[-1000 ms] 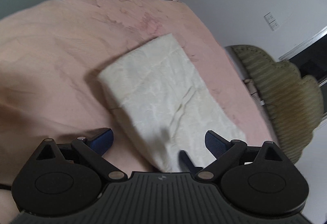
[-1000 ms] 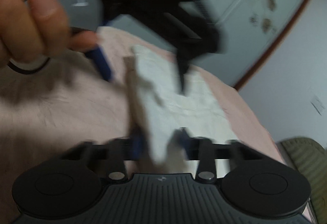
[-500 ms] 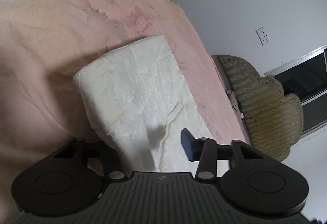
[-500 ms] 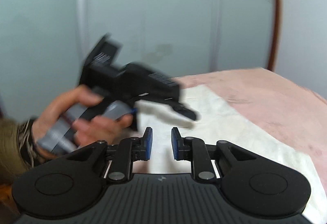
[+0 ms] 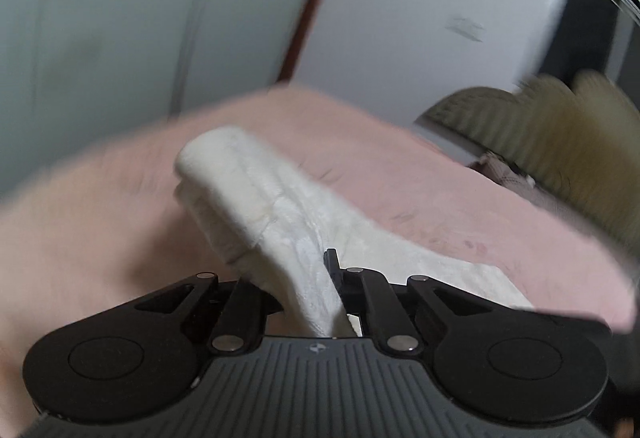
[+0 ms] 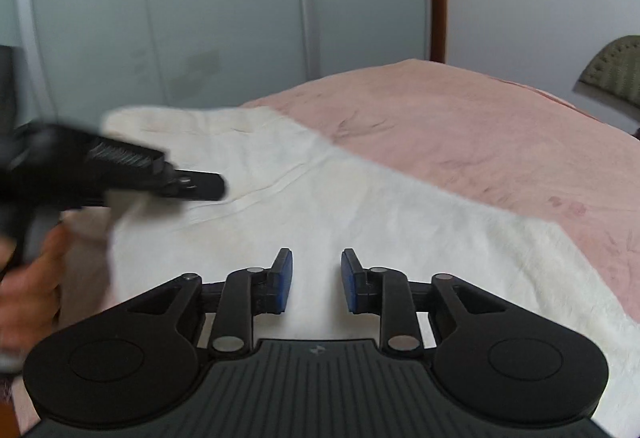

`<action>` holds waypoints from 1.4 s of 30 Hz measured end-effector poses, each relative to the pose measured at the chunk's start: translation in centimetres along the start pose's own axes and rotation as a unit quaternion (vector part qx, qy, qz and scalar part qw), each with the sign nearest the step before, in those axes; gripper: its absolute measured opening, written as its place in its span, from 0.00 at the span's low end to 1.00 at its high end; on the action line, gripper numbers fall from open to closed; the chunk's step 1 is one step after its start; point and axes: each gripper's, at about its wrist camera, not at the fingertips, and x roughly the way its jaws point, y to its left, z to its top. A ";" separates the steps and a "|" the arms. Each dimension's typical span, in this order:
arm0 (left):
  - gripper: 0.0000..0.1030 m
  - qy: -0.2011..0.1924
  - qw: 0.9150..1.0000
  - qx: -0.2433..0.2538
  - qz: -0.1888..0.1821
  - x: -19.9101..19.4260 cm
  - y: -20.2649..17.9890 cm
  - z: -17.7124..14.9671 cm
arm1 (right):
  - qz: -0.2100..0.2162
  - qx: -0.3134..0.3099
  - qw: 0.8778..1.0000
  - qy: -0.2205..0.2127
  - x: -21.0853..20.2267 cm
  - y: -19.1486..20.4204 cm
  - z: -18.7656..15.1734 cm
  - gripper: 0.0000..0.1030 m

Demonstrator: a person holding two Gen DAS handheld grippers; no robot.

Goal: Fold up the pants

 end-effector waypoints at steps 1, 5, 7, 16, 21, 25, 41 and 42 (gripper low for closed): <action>0.09 -0.015 1.000 0.027 -0.005 -0.9 -1.3 0.2 | 0.003 0.010 1.000 0.000 0.3 -0.4 0.2 0.28; 0.09 -0.052 0.992 0.110 -0.032 -3.7 -6.5 0.3 | 0.037 0.067 0.997 -0.033 -1.0 -1.7 0.2 0.28; 0.09 -0.062 0.987 0.139 -0.053 -4.8 -8.9 -0.1 | 0.042 0.083 0.994 -0.054 -2.2 -2.8 0.1 0.31; 0.10 -0.060 0.969 0.185 -0.149 -5.8 -18.7 -3.0 | -0.003 0.084 0.989 -0.125 -10.7 -8.4 -2.6 0.51; 0.11 -0.037 0.959 0.205 -0.192 -5.3 -24.1 -5.7 | -0.059 0.030 0.989 -0.133 -14.4 -11.0 -5.2 0.51; 0.11 -0.024 0.950 0.230 -0.208 -4.7 -27.7 -8.1 | -0.097 0.005 0.988 -0.121 -16.0 -12.9 -7.5 0.51; 0.20 0.047 0.918 0.317 -0.233 -2.1 -33.7 -14.9 | -0.180 -0.069 0.981 -0.027 -19.8 -14.3 -14.2 0.56; 0.21 0.058 0.914 0.327 -0.233 -1.9 -33.7 -15.1 | -0.185 -0.070 0.980 -0.014 -19.9 -14.3 -14.6 0.60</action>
